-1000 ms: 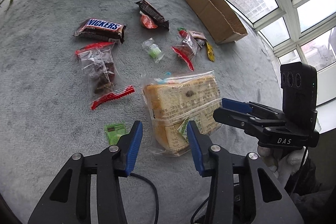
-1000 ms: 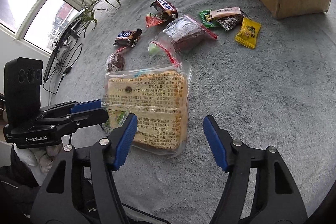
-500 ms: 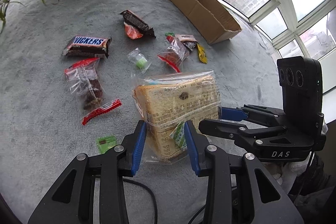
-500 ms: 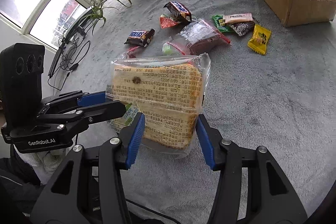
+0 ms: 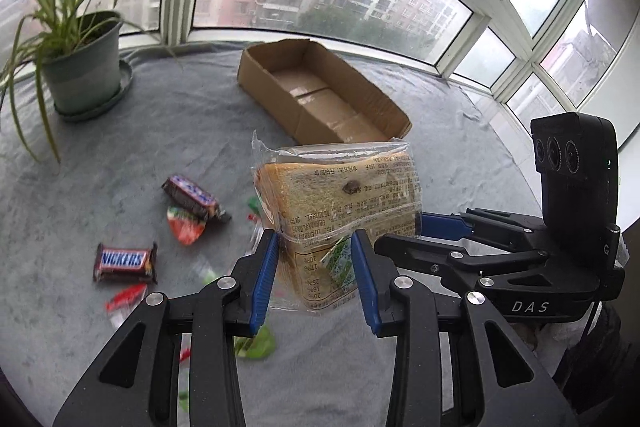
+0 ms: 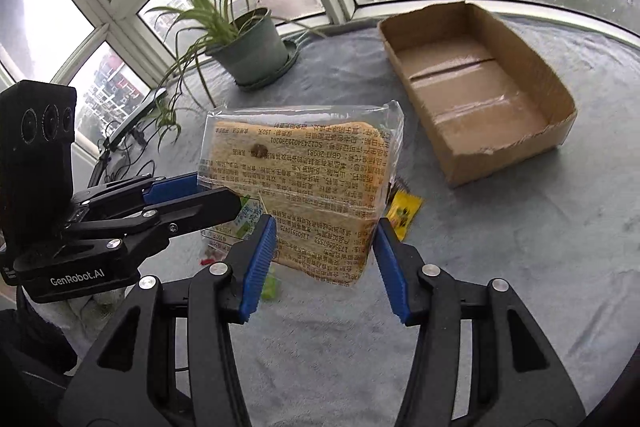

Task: Organize snacks
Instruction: 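Carry the bread bag into the cardboard box and open both grippers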

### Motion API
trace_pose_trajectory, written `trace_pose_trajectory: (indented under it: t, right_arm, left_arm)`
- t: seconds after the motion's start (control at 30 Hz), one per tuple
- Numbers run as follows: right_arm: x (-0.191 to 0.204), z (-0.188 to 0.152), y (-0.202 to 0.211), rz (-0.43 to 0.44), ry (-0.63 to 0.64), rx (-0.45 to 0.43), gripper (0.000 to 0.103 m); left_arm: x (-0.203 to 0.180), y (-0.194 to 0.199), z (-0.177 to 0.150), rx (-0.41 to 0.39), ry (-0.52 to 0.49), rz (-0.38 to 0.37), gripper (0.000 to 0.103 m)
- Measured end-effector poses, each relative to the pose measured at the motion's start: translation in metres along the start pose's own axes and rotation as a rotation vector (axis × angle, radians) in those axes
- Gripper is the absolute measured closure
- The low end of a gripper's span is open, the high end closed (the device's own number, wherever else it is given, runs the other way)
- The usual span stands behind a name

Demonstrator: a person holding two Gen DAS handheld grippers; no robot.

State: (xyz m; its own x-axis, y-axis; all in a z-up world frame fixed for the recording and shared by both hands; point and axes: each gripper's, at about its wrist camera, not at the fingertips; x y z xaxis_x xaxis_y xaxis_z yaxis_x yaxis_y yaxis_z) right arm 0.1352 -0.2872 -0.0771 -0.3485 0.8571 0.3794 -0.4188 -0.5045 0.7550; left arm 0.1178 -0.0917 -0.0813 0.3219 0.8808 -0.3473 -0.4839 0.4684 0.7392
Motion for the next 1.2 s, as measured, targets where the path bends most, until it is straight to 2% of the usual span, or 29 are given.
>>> trace_pose_trajectory:
  t: [0.23, 0.47, 0.87, 1.0, 1.1, 1.2]
  right_arm:
    - [-0.042, 0.041, 0.005, -0.065, -0.020, -0.042, 0.050]
    - [-0.077, 0.068, -0.012, -0.136, -0.023, -0.025, 0.050]
    - [-0.129, 0.084, -0.037, -0.182, -0.061, 0.003, 0.050]
    - [-0.138, 0.086, -0.040, -0.255, -0.061, -0.005, 0.050]
    - [-0.145, 0.086, -0.039, -0.252, -0.084, -0.008, 0.050]
    - [-0.143, 0.085, -0.034, -0.258, -0.072, -0.014, 0.050]
  left_arm:
    - [-0.013, -0.034, 0.052, -0.020, -0.030, -0.036, 0.068]
    - [-0.025, -0.076, 0.087, 0.003, -0.049, -0.033, 0.067]
    - [-0.035, -0.133, 0.112, 0.072, -0.040, -0.030, 0.067]
    - [-0.037, -0.145, 0.116, 0.086, -0.048, 0.001, 0.067]
    - [-0.034, -0.154, 0.114, 0.106, -0.049, 0.041, 0.068]
    - [-0.029, -0.153, 0.112, 0.110, -0.035, 0.043, 0.068]
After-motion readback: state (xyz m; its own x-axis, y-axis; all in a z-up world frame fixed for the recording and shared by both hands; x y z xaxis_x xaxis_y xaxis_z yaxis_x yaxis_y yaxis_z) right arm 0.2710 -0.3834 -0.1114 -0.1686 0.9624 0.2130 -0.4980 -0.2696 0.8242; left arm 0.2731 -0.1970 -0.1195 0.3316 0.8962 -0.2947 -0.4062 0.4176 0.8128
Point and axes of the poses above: each gripper's, at about its wrist camera, not at the fingertips, and y roughly against the way its jaws point, x to its left, z to its top, and after that the axes turned 1 degree about -x, right-handed
